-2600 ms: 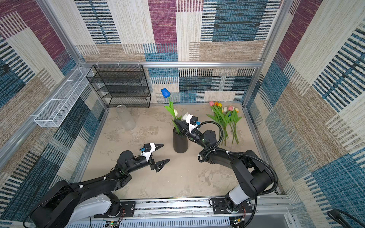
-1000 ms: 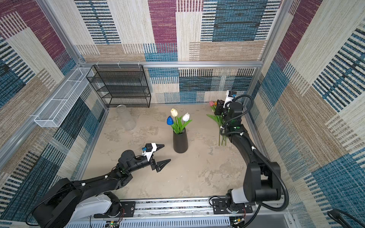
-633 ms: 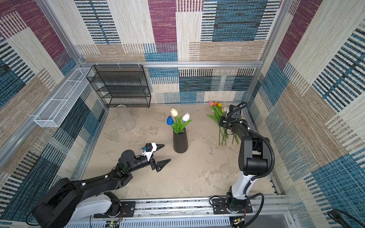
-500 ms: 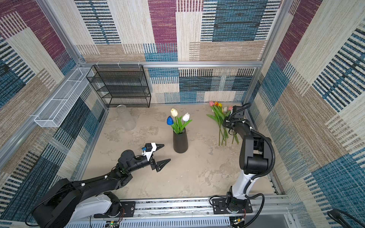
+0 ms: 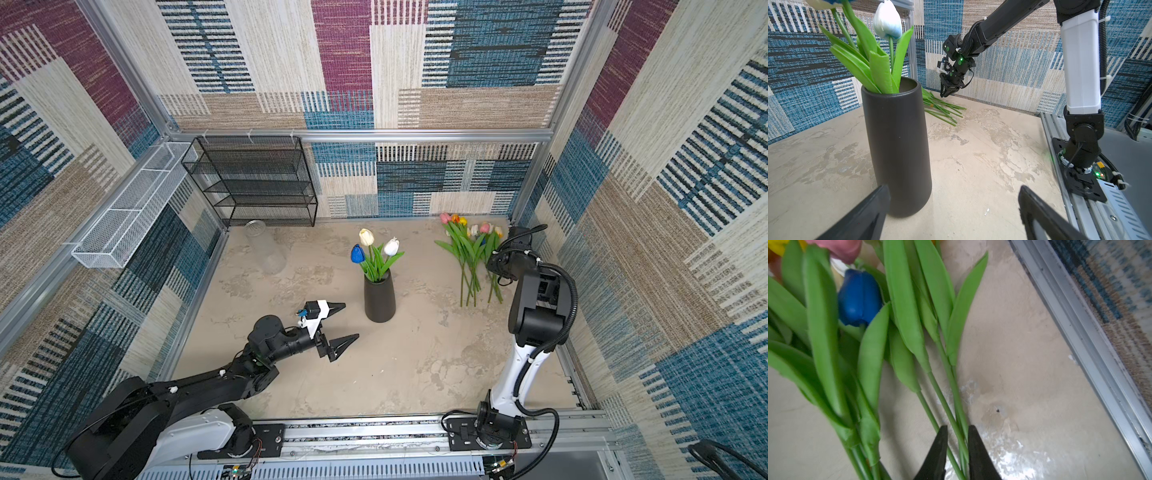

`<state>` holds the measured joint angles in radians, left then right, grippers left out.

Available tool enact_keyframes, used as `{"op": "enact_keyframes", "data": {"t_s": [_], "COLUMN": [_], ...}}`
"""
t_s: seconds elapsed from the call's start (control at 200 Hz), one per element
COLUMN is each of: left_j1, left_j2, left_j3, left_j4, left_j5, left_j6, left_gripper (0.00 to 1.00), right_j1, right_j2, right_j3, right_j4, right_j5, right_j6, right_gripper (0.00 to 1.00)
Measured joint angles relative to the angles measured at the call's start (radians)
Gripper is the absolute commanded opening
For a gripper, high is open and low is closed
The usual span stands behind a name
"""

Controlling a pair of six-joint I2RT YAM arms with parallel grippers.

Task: Arrange the flowers into the vase
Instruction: 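Move the right gripper back to the tulip bunch and grasp a yellow tulip stem, then lift the yellow tulip upright with the right gripper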

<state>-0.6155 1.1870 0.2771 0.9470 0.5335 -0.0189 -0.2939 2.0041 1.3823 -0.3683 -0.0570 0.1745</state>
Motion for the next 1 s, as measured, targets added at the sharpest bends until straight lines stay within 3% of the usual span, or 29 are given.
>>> {"op": "enact_keyframes", "data": {"t_s": [0.12, 0.286, 0.516, 0.877, 0.997], "left_j1": [0.0, 0.0, 0.0, 0.0, 0.0], "left_j2": [0.003, 0.005, 0.007, 0.022, 0.025], "left_j3": [0.002, 0.002, 0.003, 0.007, 0.008], "left_j4": [-0.002, -0.002, -0.002, -0.001, -0.001], "left_j5": [0.0, 0.0, 0.0, 0.001, 0.002], "left_j6": [0.0, 0.0, 0.0, 0.0, -0.001], "left_gripper": [1.0, 0.99, 0.99, 0.99, 0.99], "right_j1": [-0.001, -0.001, -0.001, 0.0, 0.005], "right_j2": [0.037, 0.072, 0.063, -0.014, -0.04], "right_j3": [0.02, 0.038, 0.042, 0.051, 0.051], "right_j4": [-0.005, -0.01, -0.014, -0.066, -0.085], "right_j5": [0.0, -0.016, -0.024, -0.032, -0.038], "right_j6": [-0.011, -0.019, -0.019, -0.023, -0.034], "right_gripper": [0.25, 0.1, 0.03, 0.08, 0.02]}}
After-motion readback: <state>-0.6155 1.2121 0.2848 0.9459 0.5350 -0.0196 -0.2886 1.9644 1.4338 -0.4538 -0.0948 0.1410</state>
